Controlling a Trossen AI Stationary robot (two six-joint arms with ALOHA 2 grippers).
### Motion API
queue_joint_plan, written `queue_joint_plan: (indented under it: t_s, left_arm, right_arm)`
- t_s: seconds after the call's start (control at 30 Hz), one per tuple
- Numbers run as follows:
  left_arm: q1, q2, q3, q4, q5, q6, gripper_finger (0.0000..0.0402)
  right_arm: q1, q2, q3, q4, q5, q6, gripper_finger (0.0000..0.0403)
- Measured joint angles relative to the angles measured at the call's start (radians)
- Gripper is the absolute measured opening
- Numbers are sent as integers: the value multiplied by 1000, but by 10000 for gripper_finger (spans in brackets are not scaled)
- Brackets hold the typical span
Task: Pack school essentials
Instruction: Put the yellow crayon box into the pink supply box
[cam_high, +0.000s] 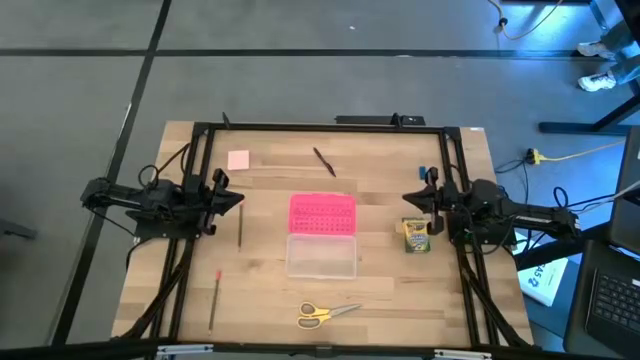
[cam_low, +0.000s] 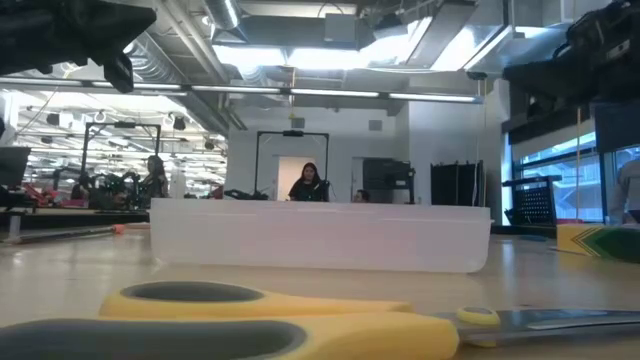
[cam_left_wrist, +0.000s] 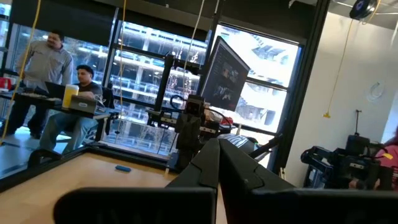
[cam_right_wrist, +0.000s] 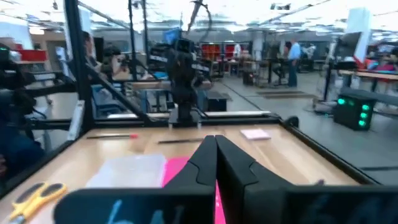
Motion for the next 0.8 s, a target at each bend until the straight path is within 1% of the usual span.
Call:
queue_joint_plan:
  t_s: [0.17,0.33,0.43,0.63,0.8]
  left_arm:
    - [0,0,0,0,0,0,0]
    - [0,0,0,0,0,0,0]
    - [0,0,0,0,0,0,0]
    - [0,0,0,0,0,0,0]
    - [0,0,0,0,0,0,0]
  right_arm:
    - [0,6,61,0,-6,-43,2]
    - [0,69,140,-10,11,-69,2]
    - [0,138,204,-59,11,-77,1]
    - [0,320,332,-157,11,-86,1]
    - [0,455,457,-335,10,-136,0]
